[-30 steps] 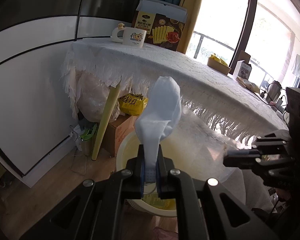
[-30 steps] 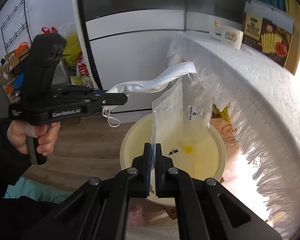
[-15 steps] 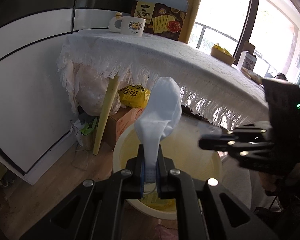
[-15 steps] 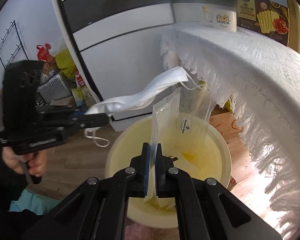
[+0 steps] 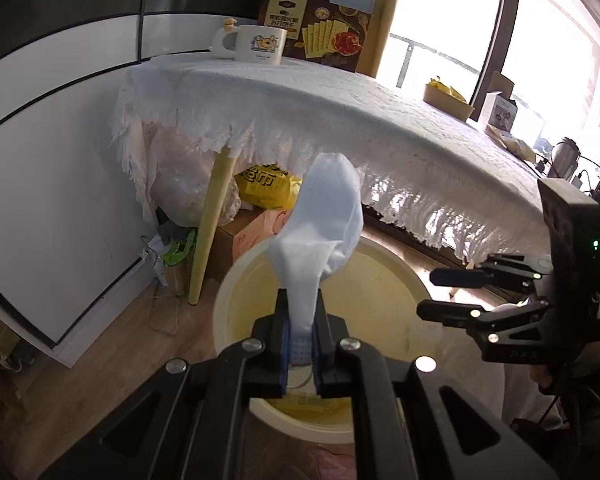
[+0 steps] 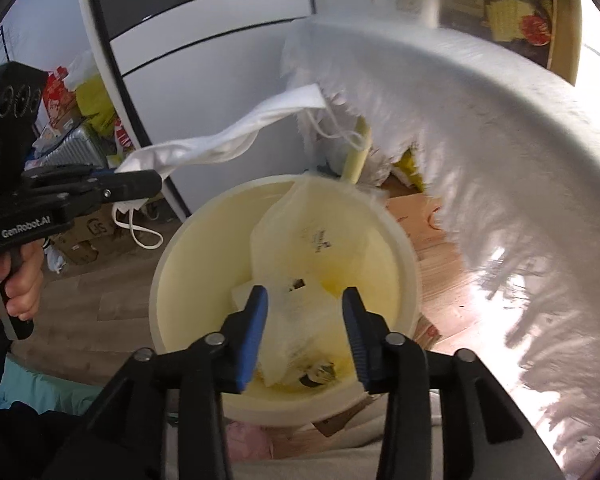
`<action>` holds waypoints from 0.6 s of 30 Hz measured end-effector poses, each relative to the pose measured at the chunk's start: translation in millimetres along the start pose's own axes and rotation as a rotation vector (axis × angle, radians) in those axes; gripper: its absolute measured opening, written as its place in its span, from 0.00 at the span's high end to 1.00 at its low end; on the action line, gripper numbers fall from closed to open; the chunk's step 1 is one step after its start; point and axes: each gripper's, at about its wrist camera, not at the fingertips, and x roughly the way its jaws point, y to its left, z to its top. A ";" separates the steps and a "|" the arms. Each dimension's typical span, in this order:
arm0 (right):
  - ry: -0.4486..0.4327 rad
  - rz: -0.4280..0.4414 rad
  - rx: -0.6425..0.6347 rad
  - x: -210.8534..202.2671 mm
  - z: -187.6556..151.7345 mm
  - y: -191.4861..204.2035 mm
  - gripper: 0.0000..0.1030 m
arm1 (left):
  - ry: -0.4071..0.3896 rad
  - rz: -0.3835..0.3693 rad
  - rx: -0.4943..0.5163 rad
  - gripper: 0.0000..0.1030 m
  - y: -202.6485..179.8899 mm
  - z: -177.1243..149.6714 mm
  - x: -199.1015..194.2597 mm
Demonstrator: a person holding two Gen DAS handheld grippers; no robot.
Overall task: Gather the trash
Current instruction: 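Open the right tool to drop the clear bag into the wastebasket, then open the left tool to drop the white strip into the wastebasket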
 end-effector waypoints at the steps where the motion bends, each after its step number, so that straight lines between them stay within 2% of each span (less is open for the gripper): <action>1: 0.000 -0.003 0.006 -2.1 -0.9 -2.2 0.59 | 0.004 -0.001 0.005 0.92 -2.6 -0.4 1.0; 6: -0.003 -0.006 0.029 -11.5 -8.0 -10.7 0.59 | 0.033 0.009 0.006 0.92 -12.2 -3.7 9.9; 13: -0.013 -0.006 0.030 -21.2 -14.9 -12.2 0.59 | 0.067 0.085 -0.056 0.92 -10.5 -6.9 20.6; 18: -0.037 -0.012 0.041 -31.8 -15.2 -17.4 0.59 | 0.170 0.094 -0.048 0.92 -18.6 -10.9 37.4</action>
